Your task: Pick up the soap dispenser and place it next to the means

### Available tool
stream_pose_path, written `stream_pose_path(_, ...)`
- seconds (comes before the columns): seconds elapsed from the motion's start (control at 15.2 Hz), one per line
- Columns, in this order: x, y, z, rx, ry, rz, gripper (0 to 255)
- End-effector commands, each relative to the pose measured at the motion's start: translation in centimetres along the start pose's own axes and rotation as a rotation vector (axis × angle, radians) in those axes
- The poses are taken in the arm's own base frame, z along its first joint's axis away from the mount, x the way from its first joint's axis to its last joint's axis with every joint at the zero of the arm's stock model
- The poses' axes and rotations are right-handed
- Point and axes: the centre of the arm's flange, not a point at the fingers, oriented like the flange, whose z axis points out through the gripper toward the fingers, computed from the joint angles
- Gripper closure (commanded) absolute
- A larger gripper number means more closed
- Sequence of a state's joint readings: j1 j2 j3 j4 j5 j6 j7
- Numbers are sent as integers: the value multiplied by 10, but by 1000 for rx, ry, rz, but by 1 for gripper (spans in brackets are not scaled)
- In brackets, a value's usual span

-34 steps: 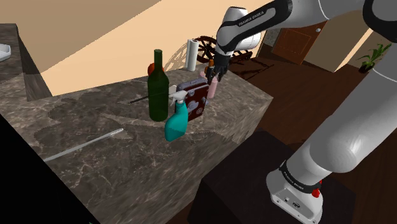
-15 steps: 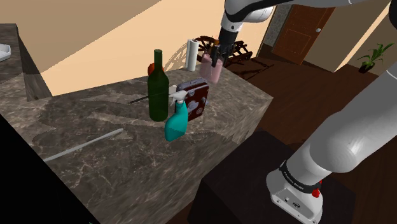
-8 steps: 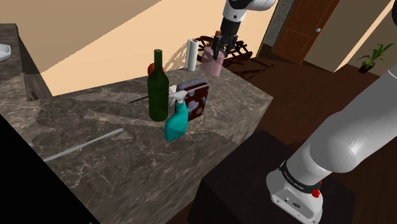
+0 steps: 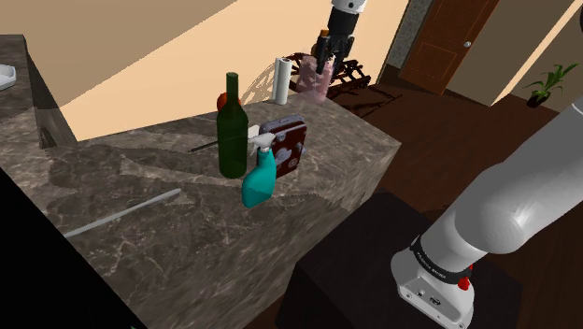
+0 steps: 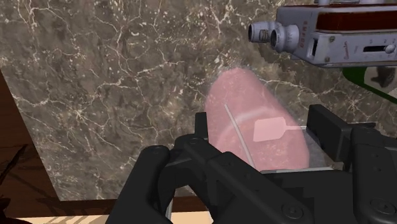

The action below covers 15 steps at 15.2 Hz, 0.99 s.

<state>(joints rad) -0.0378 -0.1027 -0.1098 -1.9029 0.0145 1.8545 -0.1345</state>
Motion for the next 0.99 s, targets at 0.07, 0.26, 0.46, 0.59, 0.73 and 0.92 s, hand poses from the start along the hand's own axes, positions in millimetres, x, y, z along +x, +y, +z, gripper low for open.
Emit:
stream_pose_path(0.07,1,0,-16,0,0,0,255)
stream_pose_path(0.26,2,0,-31,0,0,0,255)
stream_pose_path(0.46,3,-1,-47,0,0,0,255)
stream_pose_path(0.59,3,-1,-56,0,0,0,255)
stream_pose_path(0.73,0,-27,-56,0,0,0,255)
stream_pose_path(0.92,-6,-66,-56,0,0,0,255)
